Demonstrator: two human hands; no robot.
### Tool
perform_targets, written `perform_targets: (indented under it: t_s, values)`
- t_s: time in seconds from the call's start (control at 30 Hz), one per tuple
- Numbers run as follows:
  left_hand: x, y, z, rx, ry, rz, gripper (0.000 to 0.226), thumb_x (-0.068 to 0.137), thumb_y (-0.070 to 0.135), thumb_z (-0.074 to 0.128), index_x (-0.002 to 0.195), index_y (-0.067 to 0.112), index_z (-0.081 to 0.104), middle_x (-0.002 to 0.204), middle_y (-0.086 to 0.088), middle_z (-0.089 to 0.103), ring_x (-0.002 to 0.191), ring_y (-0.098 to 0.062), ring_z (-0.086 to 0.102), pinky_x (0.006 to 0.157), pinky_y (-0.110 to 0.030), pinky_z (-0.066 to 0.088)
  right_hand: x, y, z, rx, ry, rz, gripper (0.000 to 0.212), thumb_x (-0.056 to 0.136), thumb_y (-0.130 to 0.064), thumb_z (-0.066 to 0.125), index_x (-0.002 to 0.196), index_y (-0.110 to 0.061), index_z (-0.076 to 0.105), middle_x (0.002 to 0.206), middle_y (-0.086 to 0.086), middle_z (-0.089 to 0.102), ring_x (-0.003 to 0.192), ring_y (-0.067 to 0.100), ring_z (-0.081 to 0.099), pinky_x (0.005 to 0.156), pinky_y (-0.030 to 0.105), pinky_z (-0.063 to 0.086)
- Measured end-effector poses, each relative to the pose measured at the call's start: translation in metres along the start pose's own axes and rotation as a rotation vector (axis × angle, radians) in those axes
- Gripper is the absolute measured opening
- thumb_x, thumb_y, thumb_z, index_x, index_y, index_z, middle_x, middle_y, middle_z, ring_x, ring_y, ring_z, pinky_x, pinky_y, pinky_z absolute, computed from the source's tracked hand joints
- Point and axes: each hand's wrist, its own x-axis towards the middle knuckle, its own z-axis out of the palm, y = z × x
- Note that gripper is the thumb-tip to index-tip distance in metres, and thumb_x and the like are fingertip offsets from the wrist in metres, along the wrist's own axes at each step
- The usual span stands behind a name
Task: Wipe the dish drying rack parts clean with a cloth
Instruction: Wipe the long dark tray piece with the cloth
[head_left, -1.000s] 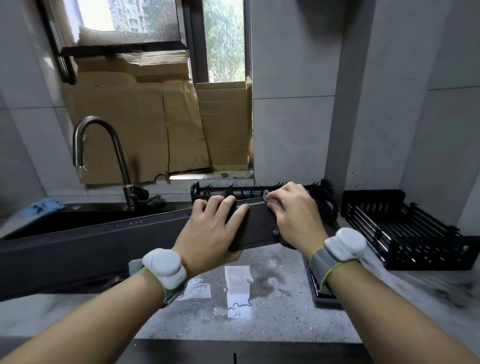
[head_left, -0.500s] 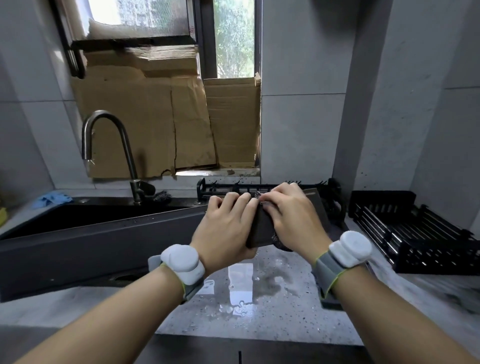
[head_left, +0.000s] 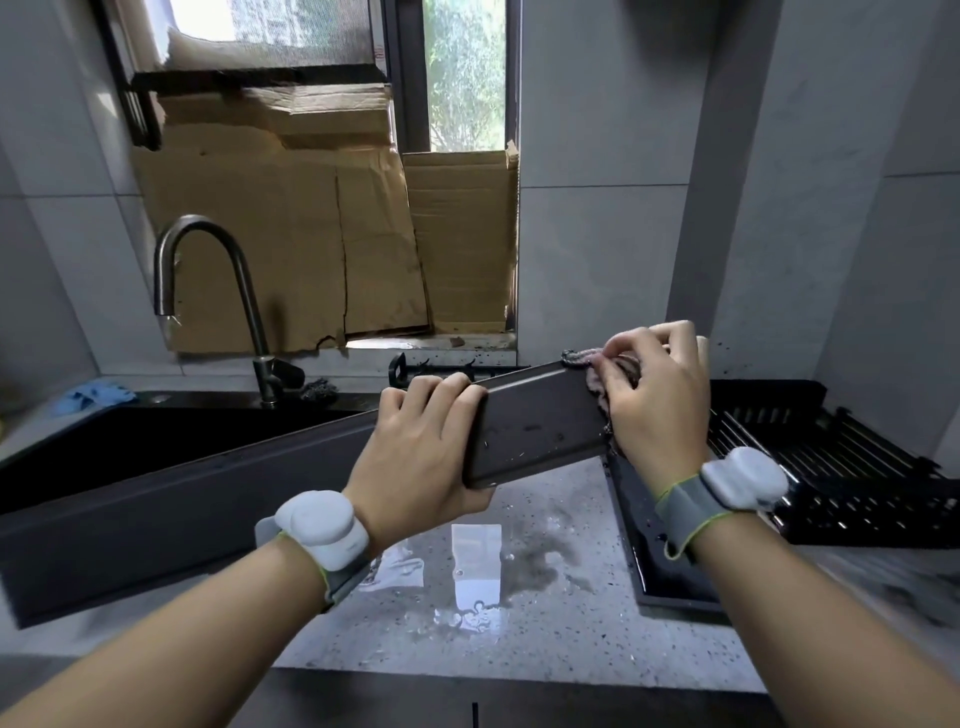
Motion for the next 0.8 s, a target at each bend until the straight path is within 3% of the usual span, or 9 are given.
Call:
perform_targets:
  t_s: [0.13, 0.23, 0.4, 0.53, 0.63, 0.73, 0.8]
  values:
    - [0.003, -0.002, -0.002, -0.022, 0.032, -0.016, 0.084, 0.067, 0.059, 0.066, 0.128, 0.002, 0.058, 0.128, -0.014, 0.058, 0.108, -0.037, 0.055, 0.08, -0.046, 0.042, -0.016, -0.001, 0.001, -0.049, -0.009, -0.04, 0.02, 0.098, -0.034, 0.059, 0.107, -0.021, 0.072, 0.105, 0.002, 0.047, 0.095, 0.026, 0.041, 0.087, 0.031, 0.039]
    - [0.004, -0.005, 0.0, -0.013, 0.036, -0.011, 0.083, 0.067, 0.058, 0.066, 0.127, 0.001, 0.059, 0.128, -0.014, 0.058, 0.107, -0.038, 0.055, 0.079, -0.046, 0.041, -0.028, 0.002, 0.002, -0.055, -0.088, -0.075, 0.031, 0.094, -0.024, 0.058, 0.122, -0.018, 0.068, 0.109, 0.004, 0.051, 0.097, 0.026, 0.041, 0.092, 0.032, 0.039]
    - [0.008, 0.003, 0.005, -0.052, 0.027, -0.05, 0.084, 0.067, 0.06, 0.067, 0.128, 0.003, 0.057, 0.128, -0.012, 0.057, 0.109, -0.036, 0.054, 0.08, -0.048, 0.042, -0.047, -0.013, 0.002, -0.054, -0.222, -0.183, 0.039, 0.081, 0.001, 0.064, 0.119, -0.006, 0.067, 0.107, 0.006, 0.057, 0.097, 0.026, 0.045, 0.087, 0.037, 0.043]
    - [0.01, 0.006, 0.008, -0.117, 0.032, -0.11, 0.084, 0.065, 0.057, 0.071, 0.129, 0.005, 0.055, 0.13, -0.011, 0.056, 0.112, -0.035, 0.054, 0.082, -0.048, 0.043, -0.055, -0.025, 0.0, 0.048, -0.304, -0.361, 0.031, 0.086, 0.001, 0.064, 0.116, -0.005, 0.069, 0.102, 0.006, 0.058, 0.096, 0.026, 0.047, 0.082, 0.035, 0.045]
    - [0.005, 0.0, 0.01, -0.124, 0.046, -0.12, 0.085, 0.066, 0.057, 0.07, 0.131, 0.004, 0.054, 0.131, -0.01, 0.054, 0.112, -0.034, 0.053, 0.082, -0.047, 0.042, -0.043, -0.02, -0.011, 0.065, -0.173, -0.275, 0.031, 0.089, 0.002, 0.062, 0.117, -0.008, 0.07, 0.103, 0.006, 0.054, 0.097, 0.023, 0.044, 0.087, 0.024, 0.038]
    - [0.004, -0.005, 0.007, -0.137, 0.073, -0.134, 0.084, 0.069, 0.057, 0.069, 0.131, 0.004, 0.053, 0.131, -0.01, 0.054, 0.113, -0.034, 0.052, 0.082, -0.048, 0.042, -0.028, -0.004, -0.018, -0.02, -0.016, -0.088, 0.033, 0.089, -0.001, 0.062, 0.12, -0.008, 0.068, 0.106, 0.009, 0.052, 0.099, 0.028, 0.043, 0.09, 0.031, 0.038]
    - [0.005, -0.006, 0.004, -0.15, 0.08, -0.141, 0.085, 0.068, 0.059, 0.068, 0.132, 0.005, 0.052, 0.131, -0.01, 0.053, 0.113, -0.034, 0.051, 0.083, -0.048, 0.042, -0.03, -0.001, -0.014, -0.069, -0.049, -0.064, 0.035, 0.088, -0.001, 0.063, 0.122, -0.006, 0.067, 0.108, 0.01, 0.052, 0.099, 0.029, 0.043, 0.09, 0.035, 0.039]
